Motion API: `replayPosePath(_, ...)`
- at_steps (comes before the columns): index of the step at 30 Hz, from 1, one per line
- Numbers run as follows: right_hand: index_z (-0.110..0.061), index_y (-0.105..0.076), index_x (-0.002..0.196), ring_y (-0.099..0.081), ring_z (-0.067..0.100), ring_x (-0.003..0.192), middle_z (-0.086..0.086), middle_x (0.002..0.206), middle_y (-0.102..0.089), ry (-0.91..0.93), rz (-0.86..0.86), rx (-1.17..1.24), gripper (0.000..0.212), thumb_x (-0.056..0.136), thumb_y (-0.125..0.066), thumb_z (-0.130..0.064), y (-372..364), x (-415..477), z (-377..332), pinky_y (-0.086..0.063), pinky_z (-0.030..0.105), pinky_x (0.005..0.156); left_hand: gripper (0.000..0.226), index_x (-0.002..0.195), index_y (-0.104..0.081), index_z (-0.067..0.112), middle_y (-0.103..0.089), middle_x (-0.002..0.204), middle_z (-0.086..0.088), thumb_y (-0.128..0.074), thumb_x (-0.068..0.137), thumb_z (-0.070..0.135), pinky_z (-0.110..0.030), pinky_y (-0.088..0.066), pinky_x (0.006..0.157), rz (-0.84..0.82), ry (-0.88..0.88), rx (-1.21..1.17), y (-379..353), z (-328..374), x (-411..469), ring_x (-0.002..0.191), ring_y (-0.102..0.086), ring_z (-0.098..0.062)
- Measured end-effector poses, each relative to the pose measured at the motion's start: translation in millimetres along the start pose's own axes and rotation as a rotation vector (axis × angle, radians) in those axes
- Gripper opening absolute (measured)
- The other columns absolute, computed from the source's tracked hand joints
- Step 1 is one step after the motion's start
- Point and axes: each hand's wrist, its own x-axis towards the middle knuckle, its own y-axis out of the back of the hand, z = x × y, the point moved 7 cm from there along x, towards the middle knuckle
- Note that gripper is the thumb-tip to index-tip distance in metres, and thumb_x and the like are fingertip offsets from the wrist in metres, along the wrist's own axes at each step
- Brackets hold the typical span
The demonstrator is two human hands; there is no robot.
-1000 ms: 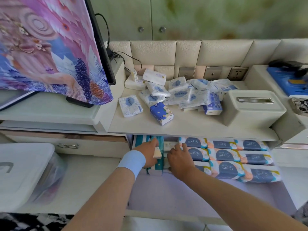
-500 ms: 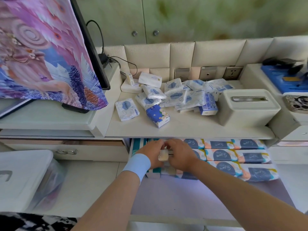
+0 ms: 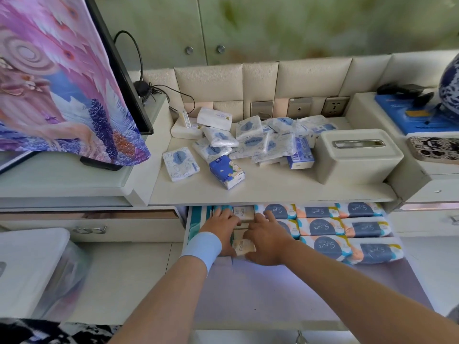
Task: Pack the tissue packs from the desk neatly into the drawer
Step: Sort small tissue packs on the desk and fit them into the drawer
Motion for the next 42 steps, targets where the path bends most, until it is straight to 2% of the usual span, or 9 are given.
replayPosePath(11,-0.018,-0.068,0.122,-0.038,0.038,0.132,0.01,0.121,-0.062,0.043,-0.091,-0.397,0.043,0.099,-0.045,-0.046,-24.7,9.2,-23.5,0.013,0.068,0.111,0.075,0.139,-0.044,0.027,-0.029,0.146,0.003,-0.076,0.073,0.041,-0.036,-0.035,0.11,0.009,-0.009,0.032,-3.1,-5.8,1.0,0.135,-0.022,-0.023)
replayPosePath(16,-0.012,-0.063,0.125,-0.041,0.039,0.128,0.015,0.127,-0.055,-0.061,-0.021,-0.341,0.044,0.097,-0.048,-0.043,-32.6,8.2,-19.5,-0.013,0.063,0.116,0.069,0.133,-0.052,0.027,-0.027,0.148,0.001,-0.075,0.072,0.051,-0.04,-0.028,0.113,0.021,-0.023,0.118,-7.7,-2.2,0.0,0.136,-0.021,-0.025)
replayPosePath(20,-0.018,-0.057,0.124,-0.049,0.033,0.118,0.008,0.126,-0.054,0.072,0.162,-0.097,0.062,0.077,-0.058,-0.058,-26.9,0.4,-9.8,-0.035,0.054,0.108,0.063,0.131,-0.051,0.026,-0.026,0.149,-0.002,-0.07,0.076,0.05,-0.042,-0.021,0.116,0.031,-0.045,0.171,-9.1,2.5,-1.4,0.137,-0.02,-0.026)
replayPosePath(25,-0.017,-0.03,0.151,-0.033,0.03,0.14,0.01,0.157,-0.032,0.077,0.051,-0.099,0.096,0.071,-0.064,-0.057,-28.3,-26.2,34.5,-0.033,0.051,0.113,0.061,0.137,-0.048,0.028,-0.025,0.15,-0.001,-0.065,0.082,0.045,-0.04,-0.027,0.114,-0.031,-0.025,0.134,-3.8,7.0,1.3,0.138,-0.019,-0.025)
replayPosePath(29,-0.011,-0.029,0.152,-0.04,0.032,0.139,0.012,0.157,-0.034,-0.024,0.05,-0.127,0.104,0.071,-0.077,-0.056,-38.3,-33.7,44.7,-0.043,0.051,0.103,0.055,0.135,-0.049,0.029,-0.031,0.146,0.002,-0.062,0.082,0.041,-0.037,-0.03,0.11,-0.071,-0.006,0.101,1.2,16.3,5.6,0.134,-0.024,-0.023)
replayPosePath(33,-0.013,-0.028,0.154,-0.029,0.03,0.143,0.01,0.161,-0.025,-0.017,0.042,-0.058,0.1,0.076,-0.07,-0.058,-35.0,-37.9,41.7,-0.034,0.049,0.11,0.041,0.128,-0.055,0.03,-0.041,0.136,0.002,-0.056,0.087,0.037,-0.037,-0.036,0.105,-0.017,-0.007,0.034,18.5,31.5,10.0,0.129,-0.032,-0.021)
replayPosePath(35,-0.017,-0.035,0.151,-0.033,0.027,0.141,0.005,0.156,-0.033,-0.05,0.077,0.06,0.085,0.082,-0.059,-0.061,-17.4,-40.9,46.8,-0.028,0.045,0.114,0.031,0.122,-0.058,0.029,-0.046,0.129,0.002,-0.054,0.091,0.034,-0.037,-0.042,0.097,0.04,-0.033,0.013,35.7,41.5,13.2,0.125,-0.036,-0.02)
replayPosePath(39,-0.022,-0.065,0.121,-0.06,0.025,0.109,0.0,0.121,-0.064,-0.198,0.368,0.235,0.037,0.087,-0.056,-0.034,45.5,-42.2,78.8,-0.04,0.037,0.092,0.029,0.121,-0.058,0.026,-0.049,0.126,0.002,-0.053,0.092,0.029,-0.036,-0.044,0.093,0.137,-0.072,-0.032,73.9,51.4,24.9,0.121,-0.042,-0.019)
replayPosePath(42,-0.022,-0.066,0.118,-0.062,0.026,0.104,0.002,0.115,-0.065,-0.336,0.466,0.296,0.03,0.088,-0.058,-0.024,85.0,-42.7,107.1,-0.046,0.037,0.088,0.032,0.123,-0.054,0.024,-0.05,0.126,0.001,-0.052,0.092,0.024,-0.037,-0.044,0.094,0.227,-0.038,-0.059,107.2,46.2,32.8,0.121,-0.043,-0.02)
